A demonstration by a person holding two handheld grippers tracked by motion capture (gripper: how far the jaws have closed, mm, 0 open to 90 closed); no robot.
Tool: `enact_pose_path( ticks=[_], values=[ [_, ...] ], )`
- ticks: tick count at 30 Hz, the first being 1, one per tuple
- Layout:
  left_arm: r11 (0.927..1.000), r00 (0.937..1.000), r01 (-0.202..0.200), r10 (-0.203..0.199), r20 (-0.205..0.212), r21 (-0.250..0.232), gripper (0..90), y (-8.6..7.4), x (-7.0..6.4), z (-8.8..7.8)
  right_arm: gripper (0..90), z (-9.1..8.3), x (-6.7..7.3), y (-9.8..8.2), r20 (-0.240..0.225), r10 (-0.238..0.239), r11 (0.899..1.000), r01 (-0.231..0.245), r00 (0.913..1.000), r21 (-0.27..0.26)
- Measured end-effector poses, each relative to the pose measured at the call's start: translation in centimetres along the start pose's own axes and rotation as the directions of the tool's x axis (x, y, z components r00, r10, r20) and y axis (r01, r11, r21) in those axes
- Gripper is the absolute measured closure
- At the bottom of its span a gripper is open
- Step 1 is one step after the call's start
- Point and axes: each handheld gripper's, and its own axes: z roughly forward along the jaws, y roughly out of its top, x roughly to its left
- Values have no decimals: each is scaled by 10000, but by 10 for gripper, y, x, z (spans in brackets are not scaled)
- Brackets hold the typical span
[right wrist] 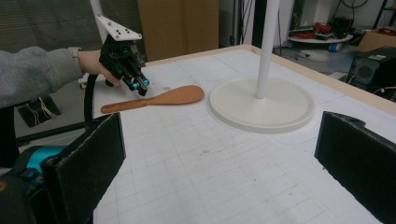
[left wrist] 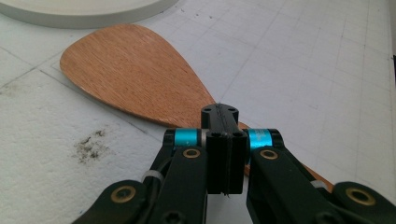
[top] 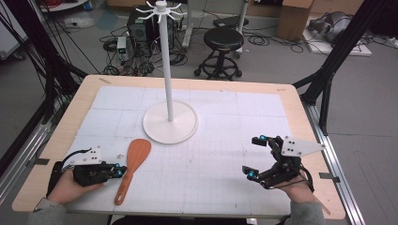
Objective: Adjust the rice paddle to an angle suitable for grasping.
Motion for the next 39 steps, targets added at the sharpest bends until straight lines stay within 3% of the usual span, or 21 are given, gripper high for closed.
enact_pose_path(
  ticks=[14, 19, 39],
  values=[
    [9979, 9998, -174, 174, 9, 627, 896, -2, -4, 6, 6, 0, -2, -2, 21, 76, 10000, -76, 10000, 44],
    [9980, 9998, -176, 171, 89, 609, 896, -1, -4, 7, 6, 1, 0, -1, -188, 104, 9999, -104, 9998, 1],
    [9980, 9998, -42, 29, 199, 630, 896, 3, -6, 15, 6, 3, -1, -4, -170, 147, 9998, -144, 9997, 167]
  ],
)
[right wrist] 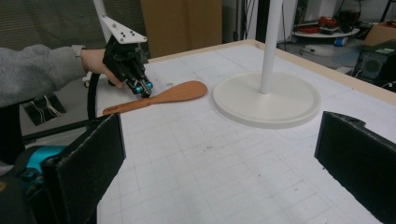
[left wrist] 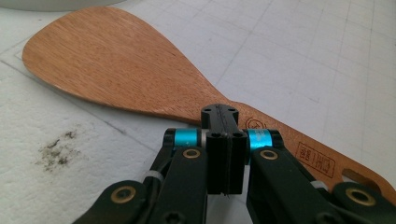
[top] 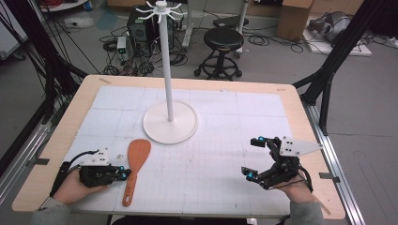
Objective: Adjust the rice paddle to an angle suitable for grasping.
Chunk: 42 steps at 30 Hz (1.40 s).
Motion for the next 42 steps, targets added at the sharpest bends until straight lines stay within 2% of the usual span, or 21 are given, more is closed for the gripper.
enact_pose_path(
  ticks=[7, 11, 14, 17, 19, 23, 29, 30, 32, 34, 35, 36, 42],
  values=[
    [9999, 10000, -52, 52, 22, 86, 896, 3, -3, 4, 7, 1, 0, -1, -19, 49, 10000, -49, 10000, 59],
    [9994, 9992, -306, 303, 246, 139, 896, 11, -10, 14, 6, 2, 0, -1, -22, 7, 10000, -7, 10000, 81],
    [9993, 9989, -356, 352, 325, 112, 896, 14, -14, 19, 7, 2, 0, -1, -26, 10, 10000, -10, 10000, 80],
    [9993, 9987, -354, 349, 373, 131, 896, 16, -16, 22, 6, 1, 0, -1, -32, 50, 10000, -50, 10000, 55],
    [9999, 9992, -98, 94, 389, 96, 896, 17, -16, 24, 6, 1, 0, -1, -40, 65, 10000, -64, 10000, 60],
    [10000, 9993, 30, -31, 373, 37, 896, 19, -17, 28, 7, 2, 0, -1, -2, -1, 10000, 1, 10000, 61],
    [9998, 9990, -179, 174, 400, 108, 896, 23, -21, 33, 6, 2, 0, -1, -33, 32, 9999, -32, 10000, 162],
    [9994, 9994, -337, 337, 78, -4, 897, 24, -22, 32, 7, 2, 0, -1, -31, 38, 9999, -37, 10000, 165],
    [9994, 9995, -302, 304, 100, -153, 897, 25, -21, 31, 7, 2, 0, -1, -30, 22, 9999, -22, 10000, 126],
    [9979, 9999, -106, 114, 120, -633, 896, 29, -18, 26, 6, 2, 0, -1, 7, 20, 9999, -20, 10000, 104],
    [9979, 9999, -106, 114, 120, -633, 897, 29, -18, 26, 6, 2, 0, -1, 10, 24, 9999, -24, 10000, 103],
    [9963, 10000, -59, 61, 18, -863, 897, 32, -16, 24, 6, 2, 0, -1, 6, 9, 9999, -9, 10000, 109],
    [9920, 9993, -225, 186, -325, -1239, 896, 42, -11, 24, 7, 3, 0, -2, 17, 42, 9999, -42, 10000, 167]
  ],
)
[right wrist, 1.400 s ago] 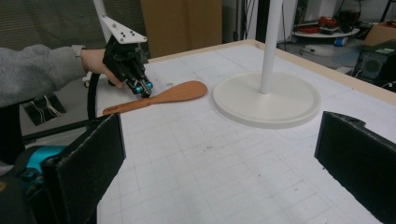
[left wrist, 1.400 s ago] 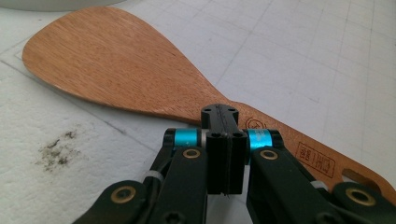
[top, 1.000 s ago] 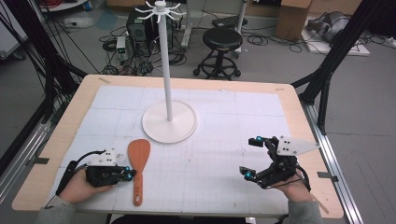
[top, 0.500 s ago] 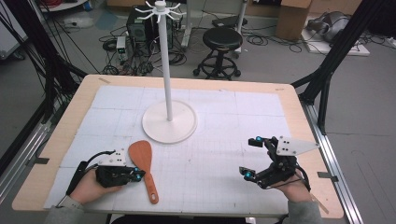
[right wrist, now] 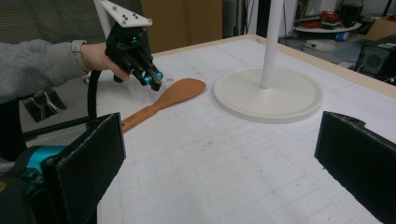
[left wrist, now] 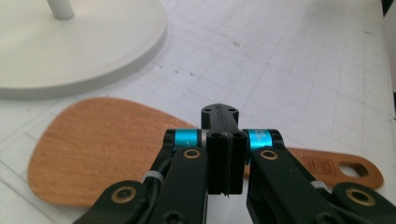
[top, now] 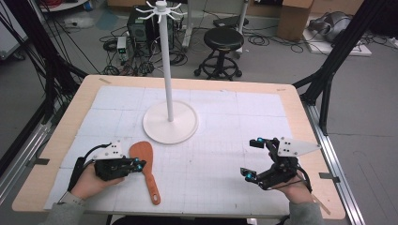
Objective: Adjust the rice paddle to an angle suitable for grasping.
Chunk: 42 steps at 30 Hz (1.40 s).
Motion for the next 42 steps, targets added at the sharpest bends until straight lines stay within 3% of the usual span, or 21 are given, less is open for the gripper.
enact_pose_path(
  ticks=[11, 14, 15, 16, 18, 30, 32, 38, 42],
  values=[
    [9984, 9993, -110, 130, -357, 557, 896, 26, 13, 26, 6, -1, 1, 0, -64, 36, 9999, -37, 10000, -153],
    [9995, 9991, 122, -110, -417, 275, 896, 29, 18, 34, 7, -1, 1, 0, -69, 43, 9999, -44, 10000, -154],
    [9992, 9986, 215, -198, -493, 342, 896, 30, 20, 37, 6, -1, 1, 0, -69, 32, 9999, -33, 10000, -145],
    [9965, 9976, 225, -171, -673, 801, 896, 31, 24, 44, 6, 0, 2, 0, -148, 47, 9999, -49, 9999, -138],
    [9963, 9974, 394, -346, -633, 759, 896, 31, 27, 49, 6, 1, 2, 0, -172, 52, 9999, -54, 9998, -92],
    [9867, 9937, 536, -376, -1056, 1535, 896, 23, 38, 62, 7, 1, 2, 0, -246, 77, 9999, -81, 9997, -145],
    [9880, 9933, 581, -428, -1076, 1431, 896, 22, 38, 63, 6, 2, 2, -1, -253, 63, 9999, -67, 9997, -159],
    [9875, 9929, 106, 82, -1188, 1573, 896, 22, 35, 63, 6, 2, 2, -1, -263, 112, 9999, -115, 9996, -90],
    [9843, 9919, 96, 130, -1265, 1762, 897, 21, 34, 59, 6, 2, 2, -2, -242, 128, 9999, -130, 9996, -99]
  ],
)
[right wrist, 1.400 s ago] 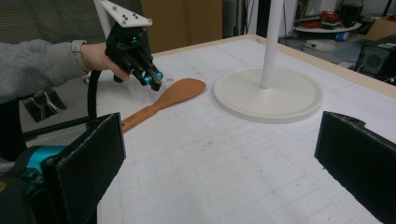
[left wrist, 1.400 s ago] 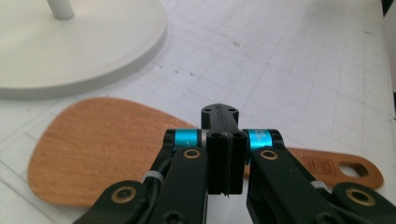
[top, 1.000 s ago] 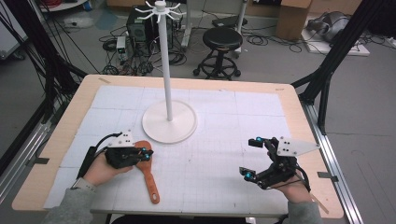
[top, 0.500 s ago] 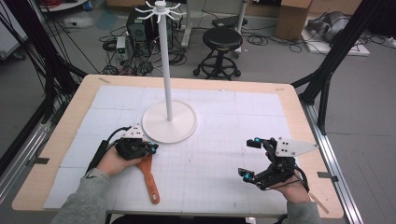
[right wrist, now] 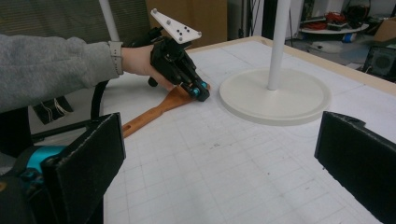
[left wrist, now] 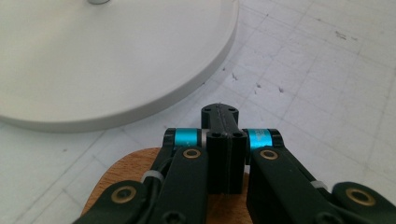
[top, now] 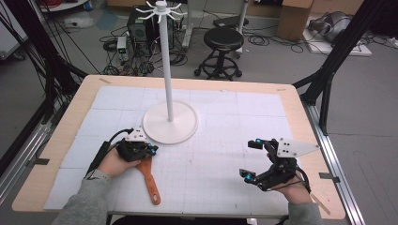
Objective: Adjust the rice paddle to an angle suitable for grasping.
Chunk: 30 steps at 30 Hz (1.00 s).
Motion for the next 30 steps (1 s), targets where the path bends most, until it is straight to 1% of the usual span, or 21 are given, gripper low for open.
enact_pose_path(
  ticks=[2, 6, 9, 15, 16, 17, 19, 20, 26, 30],
  values=[
    [9999, 10000, -71, 71, -67, 107, 897, -1, 1, -3, 7, 0, 0, 0, 6, 14, 10000, -14, 10000, 17],
    [9999, 10000, -3, 4, -83, 108, 897, -6, 2, -8, 7, 1, -1, 0, 13, 29, 10000, -29, 10000, 33],
    [9997, 9997, -53, 58, -238, 231, 897, -7, 0, -11, 6, 4, -2, 0, -24, -25, 10000, 26, 10000, 93],
    [9995, 9996, -31, 39, -282, 300, 897, -9, -2, -15, 7, 5, -2, 0, -67, 6, 9999, -5, 10000, 154],
    [9996, 9995, -50, 59, -322, 267, 897, -11, -3, -16, 7, 5, -2, 0, -67, 6, 9999, -5, 10000, 154],
    [9999, 9997, -57, 61, -250, 145, 897, -13, -3, -17, 6, 6, -3, 0, -47, -44, 9999, 45, 10000, 124],
    [9998, 9998, 149, -151, -121, -91, 897, -19, -2, -20, 6, 6, -3, 0, -39, -8, 9999, 9, 10000, 140],
    [9997, 9998, 184, -186, -102, -142, 897, -21, -2, -22, 6, 6, -3, 0, -33, 32, 9999, -31, 10000, 170],
    [9999, 9998, 53, -56, -210, -160, 897, -28, -4, -29, 6, 10, -3, -1, -95, -12, 9995, 15, 10000, 309],
    [9993, 9995, 199, -206, -232, -320, 897, -35, -2, -36, 6, 12, -4, -1, -98, 31, 9994, -28, 9999, 347]
  ],
)
